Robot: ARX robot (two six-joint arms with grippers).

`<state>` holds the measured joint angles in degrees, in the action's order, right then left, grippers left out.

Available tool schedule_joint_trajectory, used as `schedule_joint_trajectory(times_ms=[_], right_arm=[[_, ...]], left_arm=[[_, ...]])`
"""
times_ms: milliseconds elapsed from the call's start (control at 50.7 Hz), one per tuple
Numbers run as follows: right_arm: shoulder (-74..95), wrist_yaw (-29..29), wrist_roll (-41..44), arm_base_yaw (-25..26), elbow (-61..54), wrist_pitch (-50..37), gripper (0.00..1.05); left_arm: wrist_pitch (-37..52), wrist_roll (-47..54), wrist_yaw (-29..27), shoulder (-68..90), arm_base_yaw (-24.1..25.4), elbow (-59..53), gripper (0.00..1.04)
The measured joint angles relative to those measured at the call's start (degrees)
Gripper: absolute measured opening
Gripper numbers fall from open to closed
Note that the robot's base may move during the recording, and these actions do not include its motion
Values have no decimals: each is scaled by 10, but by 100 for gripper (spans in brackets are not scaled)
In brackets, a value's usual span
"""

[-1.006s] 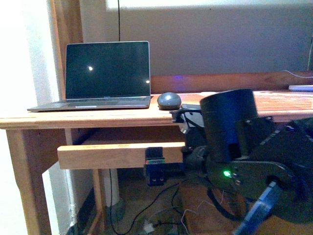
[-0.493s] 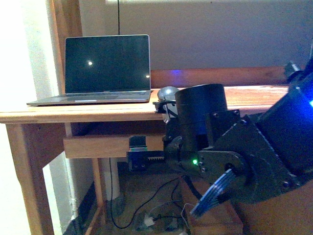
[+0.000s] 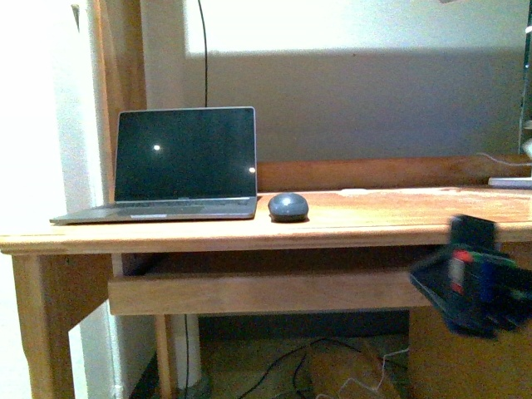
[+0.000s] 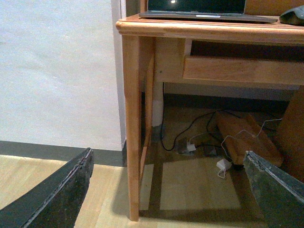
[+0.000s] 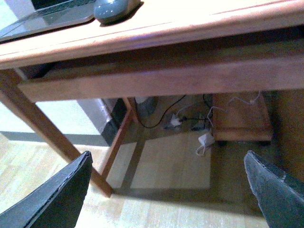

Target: Place mouse

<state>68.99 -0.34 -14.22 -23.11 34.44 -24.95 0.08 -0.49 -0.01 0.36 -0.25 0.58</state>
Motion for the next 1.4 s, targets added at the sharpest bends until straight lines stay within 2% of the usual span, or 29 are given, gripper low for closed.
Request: schedule_joint_trajectory(times_ms=[237, 315, 414, 473, 493, 532, 592, 631, 808, 927, 986, 1400], right_arm=[[-285, -43, -29, 64, -137, 118, 97], [-383, -62, -35, 90, -174, 181, 97], [-542, -120, -33, 134, -224, 289, 97], [-590, -173, -33, 185, -245, 310, 97], [-598, -171, -25, 199, -251, 307, 97], [-624, -82, 26, 221, -277, 273, 87], [-638, -7, 78, 230, -289, 261, 75], [-644, 0, 103, 230, -294, 259, 65], [-654, 1, 128, 230, -305, 256, 37], [-661, 2, 135, 230, -315, 254, 11], [-662, 2, 137, 230, -316, 254, 3], [-686, 3, 139, 230, -335, 251, 4]], left_arm=[[0, 0, 0, 0, 0, 0, 97], [0, 0, 0, 0, 0, 0, 97], [0, 0, 0, 0, 0, 0, 97], [0, 0, 0, 0, 0, 0, 97], [0, 0, 0, 0, 0, 0, 97], [0, 0, 0, 0, 0, 0, 97], [0, 0, 0, 0, 0, 0, 97], [0, 0, 0, 0, 0, 0, 97], [0, 0, 0, 0, 0, 0, 97], [0, 0, 0, 0, 0, 0, 97], [0, 0, 0, 0, 0, 0, 97], [0, 0, 0, 0, 0, 0, 97]])
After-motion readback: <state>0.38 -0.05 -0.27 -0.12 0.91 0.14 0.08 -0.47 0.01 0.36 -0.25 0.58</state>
